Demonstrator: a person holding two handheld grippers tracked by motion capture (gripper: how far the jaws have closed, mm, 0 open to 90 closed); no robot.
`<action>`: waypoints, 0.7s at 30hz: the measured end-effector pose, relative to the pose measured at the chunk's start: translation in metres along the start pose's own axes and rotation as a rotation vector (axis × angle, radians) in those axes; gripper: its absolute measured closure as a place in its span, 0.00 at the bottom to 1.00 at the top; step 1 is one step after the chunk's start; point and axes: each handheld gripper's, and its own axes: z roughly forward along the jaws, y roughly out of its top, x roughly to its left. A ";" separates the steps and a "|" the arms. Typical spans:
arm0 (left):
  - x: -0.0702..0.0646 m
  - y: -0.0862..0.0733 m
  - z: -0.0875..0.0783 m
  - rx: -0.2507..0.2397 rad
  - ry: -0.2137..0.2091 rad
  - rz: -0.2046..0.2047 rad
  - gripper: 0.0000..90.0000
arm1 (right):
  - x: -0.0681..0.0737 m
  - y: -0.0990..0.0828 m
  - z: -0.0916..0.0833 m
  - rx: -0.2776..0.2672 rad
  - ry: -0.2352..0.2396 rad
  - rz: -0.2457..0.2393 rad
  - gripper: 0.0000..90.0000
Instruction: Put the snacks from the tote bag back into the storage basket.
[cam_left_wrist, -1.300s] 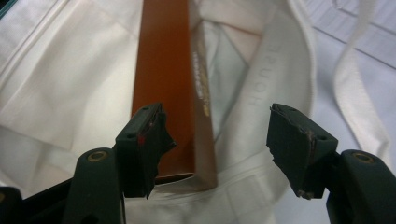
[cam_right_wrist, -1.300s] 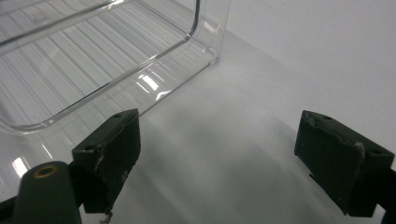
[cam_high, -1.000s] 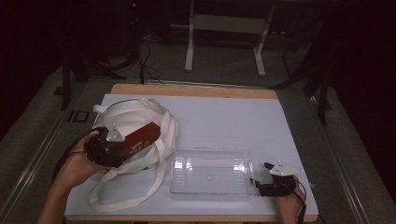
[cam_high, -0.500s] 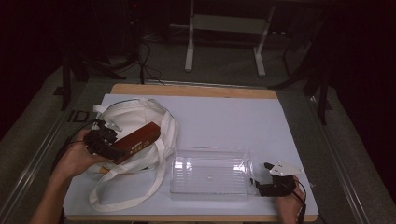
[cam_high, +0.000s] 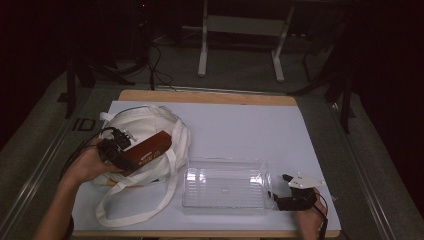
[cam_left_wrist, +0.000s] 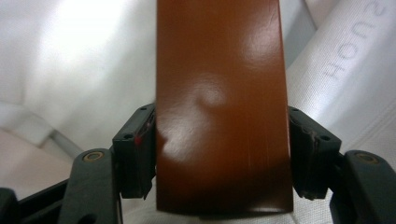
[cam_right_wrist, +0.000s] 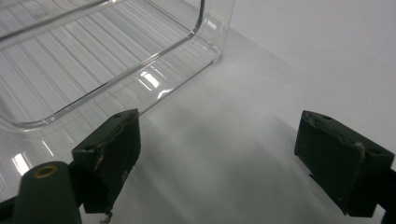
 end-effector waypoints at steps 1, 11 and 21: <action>0.000 0.001 0.002 0.018 -0.005 -0.001 0.40 | 0.000 0.000 0.000 0.000 0.000 0.000 0.16; 0.003 0.011 0.011 0.117 -0.031 0.016 0.42 | 0.000 0.000 0.000 0.004 0.003 -0.002 0.16; 0.002 0.018 0.019 0.160 -0.001 0.043 0.44 | 0.000 0.000 0.001 0.009 0.003 -0.005 0.16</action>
